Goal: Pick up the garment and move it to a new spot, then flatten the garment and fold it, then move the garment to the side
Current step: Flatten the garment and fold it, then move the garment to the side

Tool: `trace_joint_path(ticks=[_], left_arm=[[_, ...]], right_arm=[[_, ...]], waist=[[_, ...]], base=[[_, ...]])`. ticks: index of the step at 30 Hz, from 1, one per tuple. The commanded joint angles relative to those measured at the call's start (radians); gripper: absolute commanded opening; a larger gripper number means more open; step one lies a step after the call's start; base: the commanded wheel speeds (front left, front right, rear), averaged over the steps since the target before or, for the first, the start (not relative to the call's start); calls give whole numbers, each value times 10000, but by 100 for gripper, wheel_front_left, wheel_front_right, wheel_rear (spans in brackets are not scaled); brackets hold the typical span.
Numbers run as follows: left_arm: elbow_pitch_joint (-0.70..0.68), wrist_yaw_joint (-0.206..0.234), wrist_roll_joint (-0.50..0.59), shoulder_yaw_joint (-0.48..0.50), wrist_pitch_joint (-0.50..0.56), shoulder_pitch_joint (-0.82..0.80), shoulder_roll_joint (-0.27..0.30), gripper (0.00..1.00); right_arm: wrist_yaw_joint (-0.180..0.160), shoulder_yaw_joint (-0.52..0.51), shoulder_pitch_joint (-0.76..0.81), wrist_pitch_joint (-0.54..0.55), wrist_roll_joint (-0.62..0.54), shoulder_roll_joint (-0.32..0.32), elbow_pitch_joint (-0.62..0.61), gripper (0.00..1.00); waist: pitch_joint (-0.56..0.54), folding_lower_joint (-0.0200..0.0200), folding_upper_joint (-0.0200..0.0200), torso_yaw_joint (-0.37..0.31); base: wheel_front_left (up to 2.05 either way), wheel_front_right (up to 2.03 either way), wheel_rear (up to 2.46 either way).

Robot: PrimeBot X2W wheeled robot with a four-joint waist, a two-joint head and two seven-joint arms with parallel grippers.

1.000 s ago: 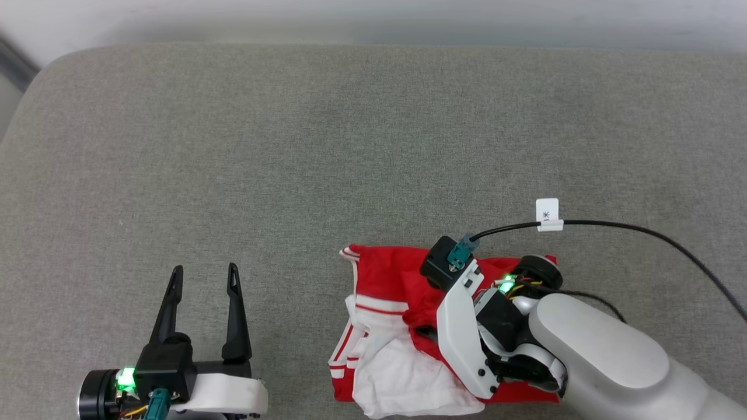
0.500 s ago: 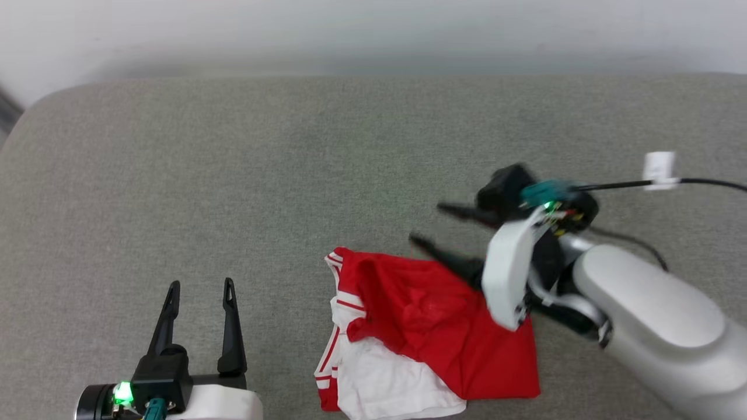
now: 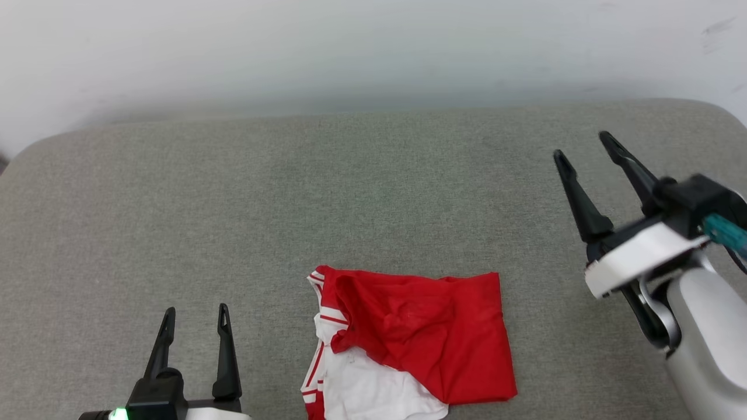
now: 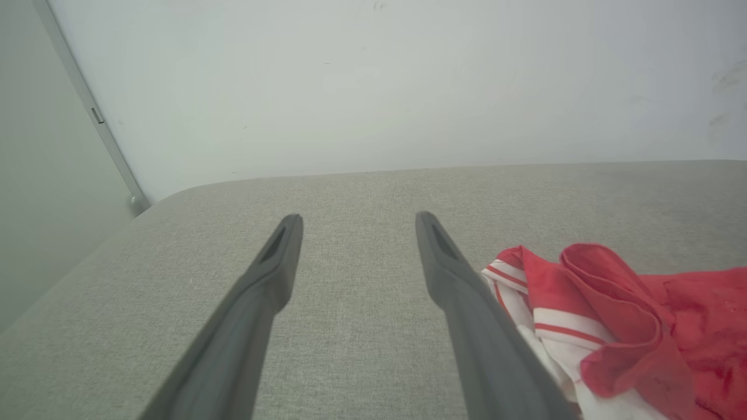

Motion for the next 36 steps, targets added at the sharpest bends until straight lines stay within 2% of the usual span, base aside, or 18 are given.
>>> trace_joint_path(ticks=[1, 2, 3, 6, 14, 21, 26, 29, 33, 36], left_arm=[[-52, -11, -32, 32, -46, 136, -23, 100], [-54, -13, -41, 36, -46, 171, -22, 100], [-79, -46, -71, 67, -46, 315, -31, 100], [-70, -106, -111, 80, -46, 371, -35, 100], [-71, -168, -131, 130, -46, 535, -46, 100], [-30, -242, -139, 148, -46, 565, -52, 100], [-19, -275, -134, 163, -46, 417, -53, 100], [25, -304, -120, 148, -46, 333, -54, 100], [41, -359, -124, 138, -46, 243, -54, 100], [56, -383, -155, 120, -46, 144, -54, 100]], right_arm=[[-3, -454, 470, -55, -317, 226, -188, 100], [-3, -916, 802, -68, -502, 437, -472, 100], [-3, -2489, 2693, -65, -1357, 1246, -1802, 100], [-3, -3012, 4009, -64, -1736, 1729, -2542, 100], [-3, -3463, 5532, -66, -2005, 2461, -3266, 100], [-3, -3498, 5579, -67, -2058, 2693, -3668, 100], [-3, -3249, 4618, -67, -1935, 2201, -3828, 100], [-3, -2594, 3628, 208, -1427, 1524, -3702, 100], [-3, -1584, 2446, 1768, -579, 500, -3652, 100], [-5, -633, 1761, 3810, 577, -331, -3550, 100]], waist=[[-71, 0, 0, -50], [-97, 0, 0, -57], [-192, 0, 0, -69], [-254, 0, 0, -51], [-385, 0, 0, -38], [-402, 0, 0, -55], [-343, 0, 0, -55], [-312, 0, 0, -21], [-181, 0, 0, 73], [-81, 0, 0, 142]], base=[[0, 0, 0], [0, 0, 0], [0, 0, 0], [0, 0, 0], [0, 0, 0], [0, 0, 0], [0, 0, 0], [0, 0, 0], [0, 0, 0], [0, 0, 0]])
